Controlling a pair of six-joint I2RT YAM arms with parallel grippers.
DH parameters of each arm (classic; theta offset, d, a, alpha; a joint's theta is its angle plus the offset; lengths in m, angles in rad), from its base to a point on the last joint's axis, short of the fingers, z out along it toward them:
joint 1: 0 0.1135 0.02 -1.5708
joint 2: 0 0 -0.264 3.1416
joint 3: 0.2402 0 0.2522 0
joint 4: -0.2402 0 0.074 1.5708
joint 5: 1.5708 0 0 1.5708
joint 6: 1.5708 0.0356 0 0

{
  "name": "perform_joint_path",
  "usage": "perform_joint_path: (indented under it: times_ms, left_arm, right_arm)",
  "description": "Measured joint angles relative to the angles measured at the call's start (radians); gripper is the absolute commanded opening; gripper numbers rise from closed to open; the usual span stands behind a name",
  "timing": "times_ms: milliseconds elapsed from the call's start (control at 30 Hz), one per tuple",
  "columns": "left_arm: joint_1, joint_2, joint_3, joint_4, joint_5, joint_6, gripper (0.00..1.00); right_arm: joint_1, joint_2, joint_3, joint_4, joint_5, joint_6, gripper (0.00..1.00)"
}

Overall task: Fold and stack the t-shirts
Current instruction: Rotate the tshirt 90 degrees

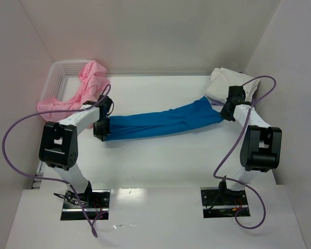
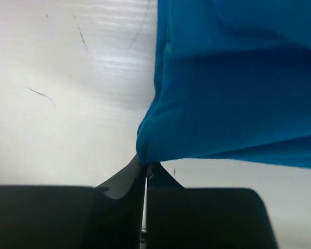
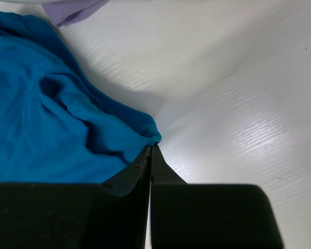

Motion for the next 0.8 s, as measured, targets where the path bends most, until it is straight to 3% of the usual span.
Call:
perform_joint_path:
  times_ms: [100,167,233,333,367,467,500,633,800]
  left_arm:
    - [-0.01,-0.03,-0.003,-0.024,0.033,0.0,0.03]
    - [-0.023,-0.033,-0.002,-0.038,0.056,0.002,0.08]
    - [-0.044,-0.031,-0.002,-0.058,0.085,0.005,0.12]
    - [-0.091,-0.024,0.0,-0.087,0.121,0.005,0.15]
    - [-0.109,-0.021,0.0,-0.096,0.134,0.005,0.19]
    - [-0.172,-0.017,0.005,-0.135,0.168,0.0,0.24]
    - [-0.192,-0.017,0.008,-0.146,0.175,-0.005,0.34]
    - [-0.258,-0.018,0.012,-0.187,0.201,-0.053,0.52]
    - [-0.261,-0.049,0.062,-0.261,0.175,-0.119,0.65]
  right_arm:
    - [0.0,0.0,-0.003,0.0,-0.009,0.0,0.0]
    - [0.0,0.0,-0.005,0.0,-0.016,0.0,0.08]
    - [0.0,0.001,-0.006,0.0,-0.022,0.001,0.25]
    - [-0.003,0.001,-0.006,0.001,-0.029,-0.001,0.43]
    - [-0.005,0.001,-0.006,0.0,-0.031,0.0,0.53]
    - [-0.007,0.001,-0.006,0.0,-0.038,-0.002,0.67]
    - [-0.008,0.001,-0.006,-0.001,-0.042,-0.002,0.67]
    - [-0.008,0.001,-0.005,-0.001,-0.066,-0.004,0.67]
    - [0.0,0.001,0.002,-0.002,-0.122,-0.005,0.68]
